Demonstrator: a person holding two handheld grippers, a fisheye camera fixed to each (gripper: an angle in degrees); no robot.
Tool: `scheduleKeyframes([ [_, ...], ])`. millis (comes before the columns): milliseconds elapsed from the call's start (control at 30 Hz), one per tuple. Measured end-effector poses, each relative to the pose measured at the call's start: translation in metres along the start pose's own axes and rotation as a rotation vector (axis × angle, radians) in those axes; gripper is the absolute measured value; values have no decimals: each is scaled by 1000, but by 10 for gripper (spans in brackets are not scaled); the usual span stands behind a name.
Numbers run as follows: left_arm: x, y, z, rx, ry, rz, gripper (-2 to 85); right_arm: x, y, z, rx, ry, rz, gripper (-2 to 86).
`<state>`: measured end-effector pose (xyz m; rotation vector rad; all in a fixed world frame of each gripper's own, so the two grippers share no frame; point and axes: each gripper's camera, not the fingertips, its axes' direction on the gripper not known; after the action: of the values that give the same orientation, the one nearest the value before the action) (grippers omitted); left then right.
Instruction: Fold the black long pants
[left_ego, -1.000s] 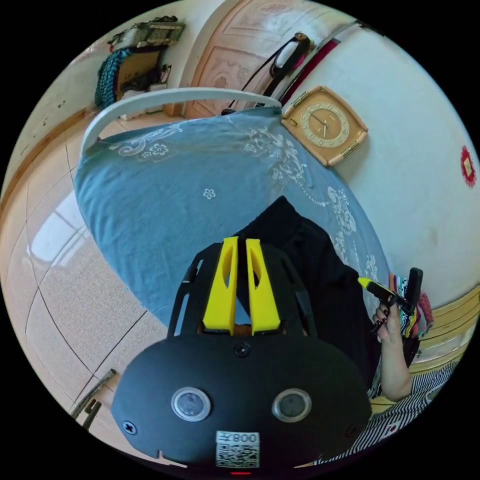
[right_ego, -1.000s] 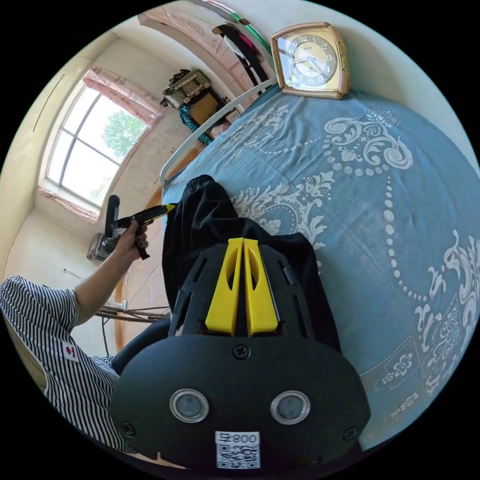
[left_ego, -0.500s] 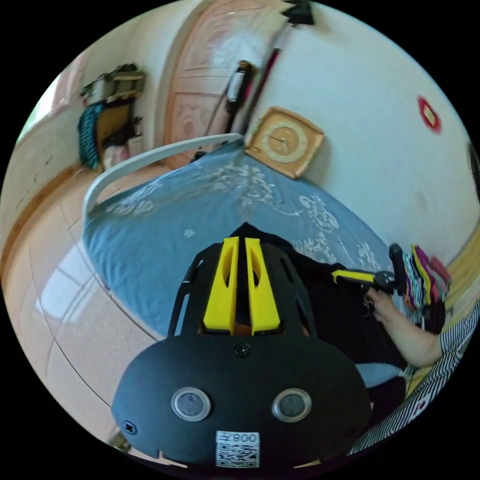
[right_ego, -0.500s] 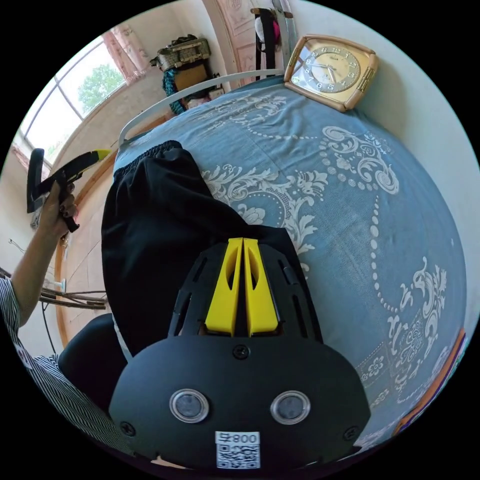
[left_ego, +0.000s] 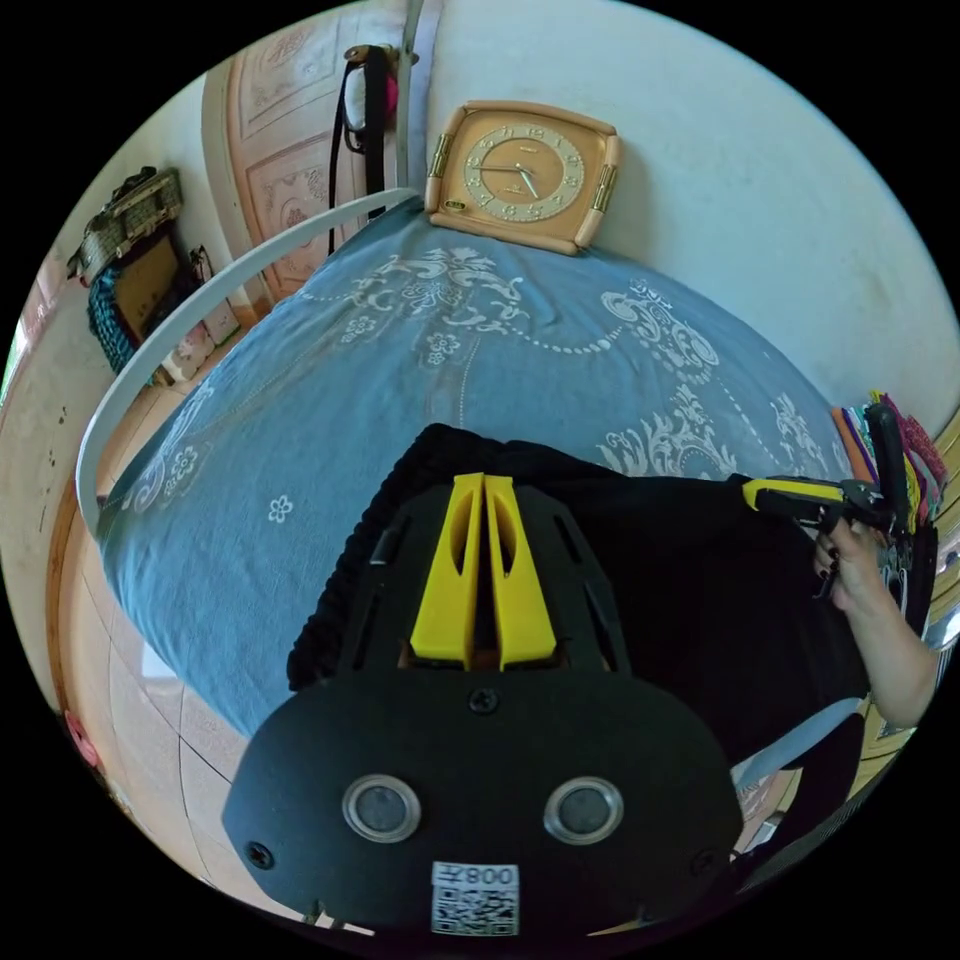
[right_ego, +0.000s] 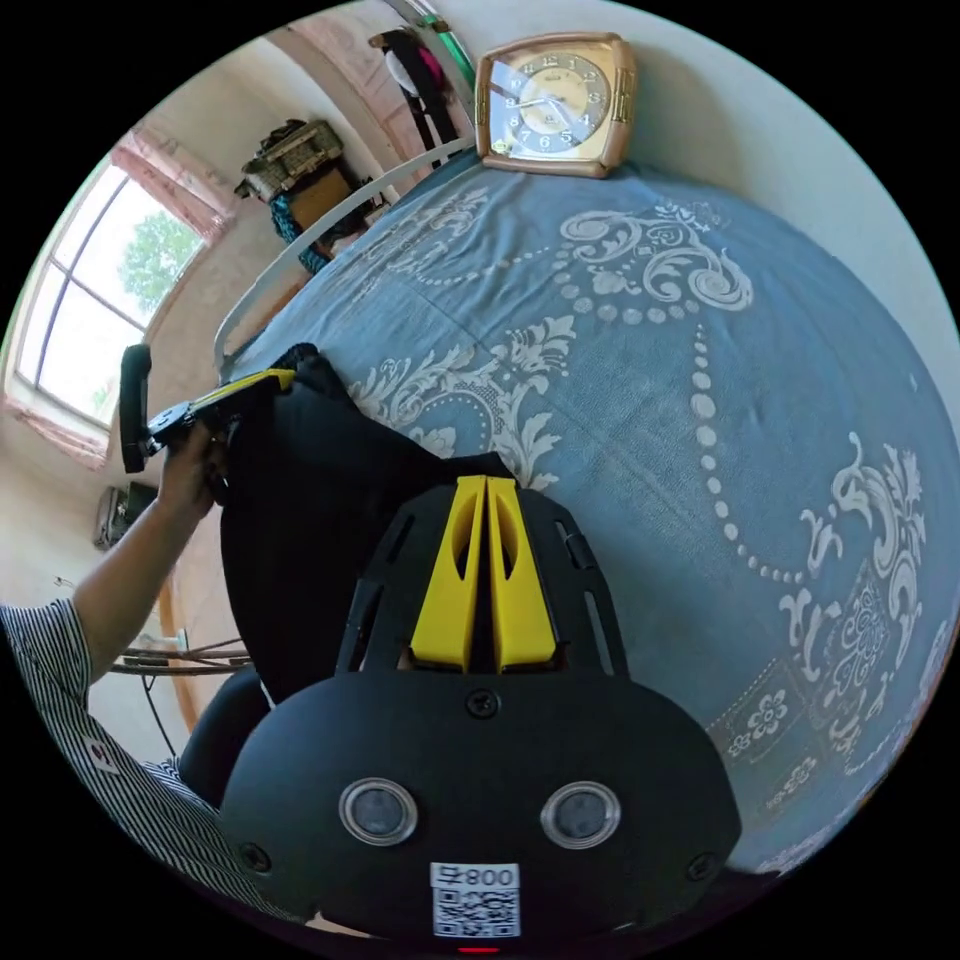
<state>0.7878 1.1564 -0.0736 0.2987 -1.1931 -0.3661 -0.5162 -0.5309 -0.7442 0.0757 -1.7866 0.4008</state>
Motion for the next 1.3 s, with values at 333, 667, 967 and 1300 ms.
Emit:
scheduleKeyframes([
  [333,18,12,-83,95,41,-36,1,-5,84,-72,113,-63,-38,2],
  [667,10,8,-117,-41,123,-170,2,-36,229,-54,-187,-132,-73,1],
  [967,78,-17,-166,-180,142,19,2,3,301,-79,-204,15,21,2],
  [1300,152,-65,-253,-177,287,166,1,64,393,-144,-115,55,165,1],
])
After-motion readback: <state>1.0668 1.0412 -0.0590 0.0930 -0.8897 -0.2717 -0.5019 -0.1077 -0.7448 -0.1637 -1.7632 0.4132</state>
